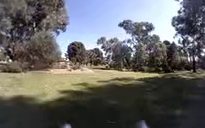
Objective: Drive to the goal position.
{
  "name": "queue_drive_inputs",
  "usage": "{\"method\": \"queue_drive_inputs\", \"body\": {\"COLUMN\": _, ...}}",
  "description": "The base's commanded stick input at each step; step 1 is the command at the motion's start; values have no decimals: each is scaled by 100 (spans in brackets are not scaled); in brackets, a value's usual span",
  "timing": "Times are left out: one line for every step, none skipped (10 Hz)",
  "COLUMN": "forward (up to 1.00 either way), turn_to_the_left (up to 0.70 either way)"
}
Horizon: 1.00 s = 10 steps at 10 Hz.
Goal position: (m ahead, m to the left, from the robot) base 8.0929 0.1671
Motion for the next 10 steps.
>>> {"method": "queue_drive_inputs", "body": {"forward": 100, "turn_to_the_left": 0}}
{"method": "queue_drive_inputs", "body": {"forward": 100, "turn_to_the_left": 0}}
{"method": "queue_drive_inputs", "body": {"forward": 100, "turn_to_the_left": 0}}
{"method": "queue_drive_inputs", "body": {"forward": 100, "turn_to_the_left": 0}}
{"method": "queue_drive_inputs", "body": {"forward": 100, "turn_to_the_left": 0}}
{"method": "queue_drive_inputs", "body": {"forward": 100, "turn_to_the_left": 0}}
{"method": "queue_drive_inputs", "body": {"forward": 100, "turn_to_the_left": 0}}
{"method": "queue_drive_inputs", "body": {"forward": 100, "turn_to_the_left": 0}}
{"method": "queue_drive_inputs", "body": {"forward": 100, "turn_to_the_left": 0}}
{"method": "queue_drive_inputs", "body": {"forward": 100, "turn_to_the_left": 0}}
